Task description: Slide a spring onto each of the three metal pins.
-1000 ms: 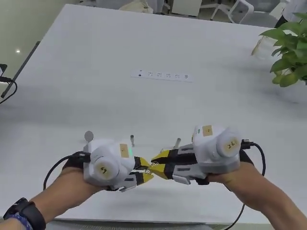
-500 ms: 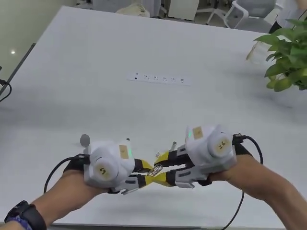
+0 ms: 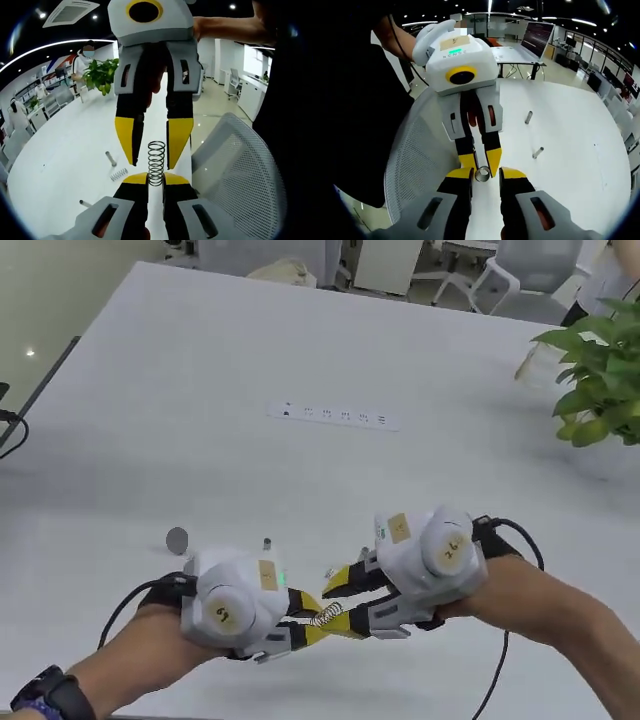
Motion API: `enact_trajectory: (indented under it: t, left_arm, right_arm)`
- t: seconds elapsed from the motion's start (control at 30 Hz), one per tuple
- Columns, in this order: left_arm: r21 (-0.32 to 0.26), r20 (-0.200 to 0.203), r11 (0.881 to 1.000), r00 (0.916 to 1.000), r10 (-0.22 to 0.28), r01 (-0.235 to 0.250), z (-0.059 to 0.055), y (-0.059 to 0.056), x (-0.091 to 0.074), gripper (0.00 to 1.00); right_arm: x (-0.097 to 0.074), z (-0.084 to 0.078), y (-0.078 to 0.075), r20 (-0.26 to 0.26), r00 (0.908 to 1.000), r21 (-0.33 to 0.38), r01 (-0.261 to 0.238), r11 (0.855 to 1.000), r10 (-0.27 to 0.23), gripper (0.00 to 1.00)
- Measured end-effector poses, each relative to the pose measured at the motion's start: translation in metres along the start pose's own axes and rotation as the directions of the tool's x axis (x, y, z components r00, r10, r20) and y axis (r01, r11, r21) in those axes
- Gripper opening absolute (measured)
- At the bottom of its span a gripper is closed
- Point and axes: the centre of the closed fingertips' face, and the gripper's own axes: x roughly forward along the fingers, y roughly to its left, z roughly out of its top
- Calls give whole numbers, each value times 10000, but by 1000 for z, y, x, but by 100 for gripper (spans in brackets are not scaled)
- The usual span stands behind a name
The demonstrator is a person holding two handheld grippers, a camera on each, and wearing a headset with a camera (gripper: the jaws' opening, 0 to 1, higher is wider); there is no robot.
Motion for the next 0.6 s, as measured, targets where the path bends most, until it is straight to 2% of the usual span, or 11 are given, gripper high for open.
enact_trajectory:
  t: [0.3,0.47,0.6]
  left_arm:
    - [-38,41,10000,10000,-30,30,0,-1,0,2]
    - [-64,56,10000,10000,-54,55,1,-1,1,2]
    - [-94,29,9999,9999,-108,109,0,-2,1,2]
  right_arm:
    - [4,-4,4,-450,9981,-468,-449,9979,428,17]
    - [7,-8,5,-637,9967,-772,-552,9955,503,9]
    - [7,-8,5,-650,9966,-810,-565,9951,513,9]
